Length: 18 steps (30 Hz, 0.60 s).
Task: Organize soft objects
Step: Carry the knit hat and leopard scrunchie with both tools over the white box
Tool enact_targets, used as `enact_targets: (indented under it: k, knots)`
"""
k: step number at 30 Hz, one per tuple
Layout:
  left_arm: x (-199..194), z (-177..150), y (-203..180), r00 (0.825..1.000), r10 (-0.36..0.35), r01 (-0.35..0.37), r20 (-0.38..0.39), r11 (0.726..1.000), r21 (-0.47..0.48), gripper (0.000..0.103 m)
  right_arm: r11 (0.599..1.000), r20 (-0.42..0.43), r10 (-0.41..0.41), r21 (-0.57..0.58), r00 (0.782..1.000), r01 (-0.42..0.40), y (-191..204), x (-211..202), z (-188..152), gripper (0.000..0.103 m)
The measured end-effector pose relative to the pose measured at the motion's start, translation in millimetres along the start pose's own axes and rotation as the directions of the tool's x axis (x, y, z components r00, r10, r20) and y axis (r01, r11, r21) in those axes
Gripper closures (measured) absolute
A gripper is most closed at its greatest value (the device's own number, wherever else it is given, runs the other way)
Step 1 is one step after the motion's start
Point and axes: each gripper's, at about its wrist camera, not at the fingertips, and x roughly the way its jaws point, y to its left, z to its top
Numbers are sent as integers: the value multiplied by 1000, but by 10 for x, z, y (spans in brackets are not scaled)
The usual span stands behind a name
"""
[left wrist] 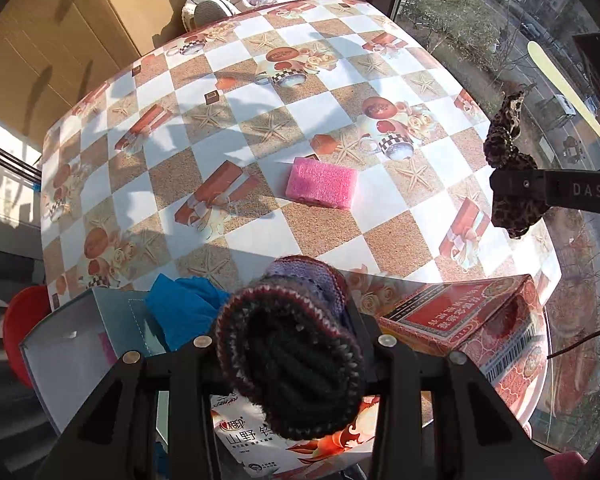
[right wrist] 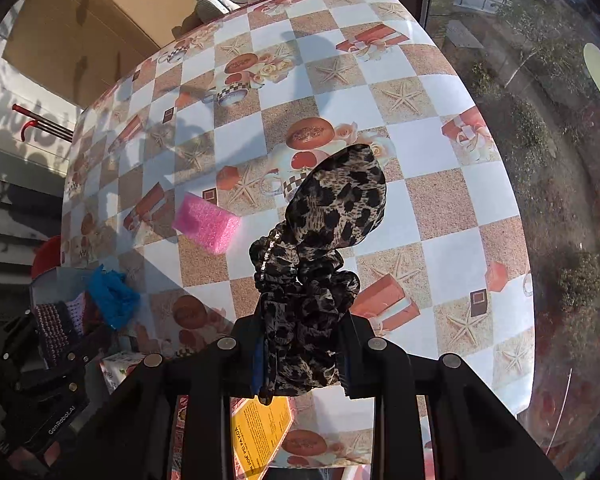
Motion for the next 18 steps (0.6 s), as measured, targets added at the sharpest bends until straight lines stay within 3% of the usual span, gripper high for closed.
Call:
enact_targets:
  k: [11,18]
  knots:
    - [-626,-684,178,994,-46,47,95,999,-12,59,1000,66,8,-4,998,-8,521,-535,-811,74]
    - [-888,-1002,561,988,-62,77,142,992,-103,59,998,96,56,-46,994,-52,986,-702,-1068,74]
